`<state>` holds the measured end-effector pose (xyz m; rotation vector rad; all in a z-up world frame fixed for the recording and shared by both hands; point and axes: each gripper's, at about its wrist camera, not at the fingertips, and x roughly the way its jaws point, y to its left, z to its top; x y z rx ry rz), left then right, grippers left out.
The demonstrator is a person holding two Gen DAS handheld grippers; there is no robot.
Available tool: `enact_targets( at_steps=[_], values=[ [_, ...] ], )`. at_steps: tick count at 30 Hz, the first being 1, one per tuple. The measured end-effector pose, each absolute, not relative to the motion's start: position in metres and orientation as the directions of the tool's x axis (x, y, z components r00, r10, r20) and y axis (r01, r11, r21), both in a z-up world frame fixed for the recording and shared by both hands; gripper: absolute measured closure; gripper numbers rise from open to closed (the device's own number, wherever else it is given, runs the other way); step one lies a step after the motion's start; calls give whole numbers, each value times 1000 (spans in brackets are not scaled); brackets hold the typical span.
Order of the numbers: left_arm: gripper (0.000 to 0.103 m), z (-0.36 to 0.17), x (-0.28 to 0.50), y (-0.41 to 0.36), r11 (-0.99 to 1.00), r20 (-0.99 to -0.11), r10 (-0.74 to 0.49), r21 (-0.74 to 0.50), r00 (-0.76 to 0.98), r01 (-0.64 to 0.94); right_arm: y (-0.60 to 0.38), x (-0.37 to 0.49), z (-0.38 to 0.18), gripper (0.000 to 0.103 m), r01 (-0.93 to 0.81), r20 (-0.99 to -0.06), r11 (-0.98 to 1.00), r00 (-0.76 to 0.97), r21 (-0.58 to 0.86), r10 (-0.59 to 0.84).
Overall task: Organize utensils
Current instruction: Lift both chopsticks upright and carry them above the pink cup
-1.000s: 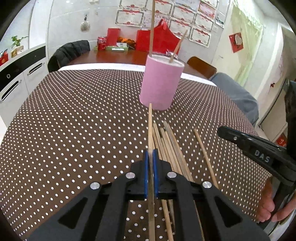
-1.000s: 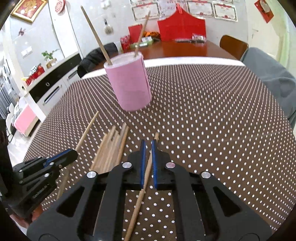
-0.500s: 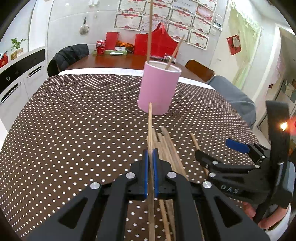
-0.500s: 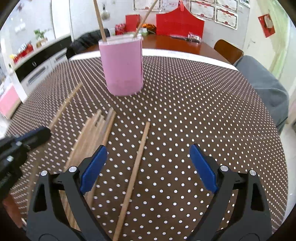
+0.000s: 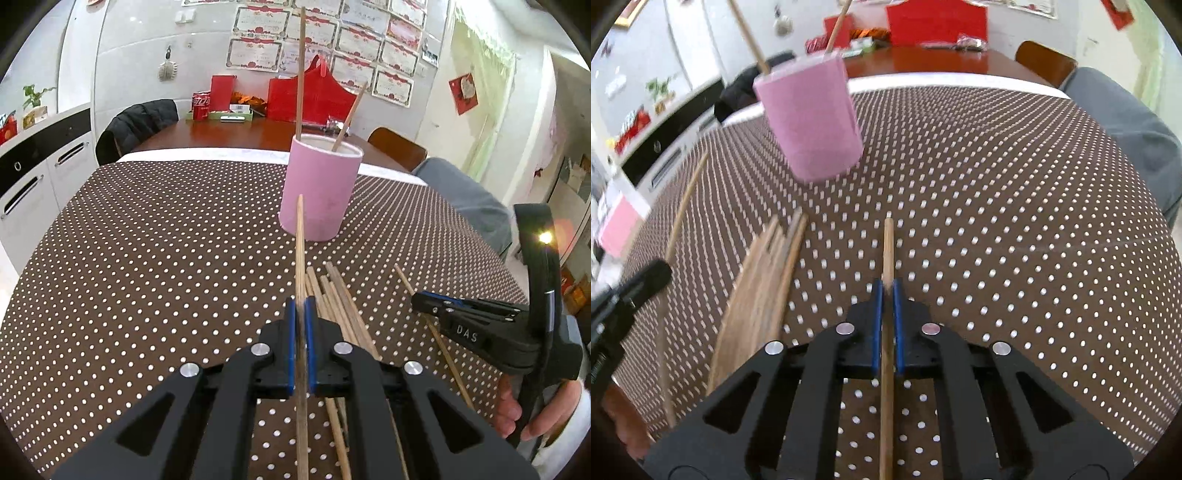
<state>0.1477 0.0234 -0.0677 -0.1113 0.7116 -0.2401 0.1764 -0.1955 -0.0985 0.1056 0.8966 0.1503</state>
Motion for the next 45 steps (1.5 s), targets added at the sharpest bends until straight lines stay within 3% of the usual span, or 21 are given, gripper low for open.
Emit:
enact_targets(
  at_steps=[15, 33, 45],
  values=[
    [97, -24, 157, 12, 958, -518, -281, -197, 808, 207, -190, 159, -16, 97, -121, -539, 976, 818, 184, 203],
    [97, 50, 178, -9, 992, -320, -111, -90, 941, 87, -191, 170, 73, 97, -167, -341, 967, 913, 194, 226],
    [97, 113, 207, -25, 990, -126, -108, -108, 986, 95, -186, 208, 131, 97, -145, -187, 969, 965, 199, 183]
  ],
)
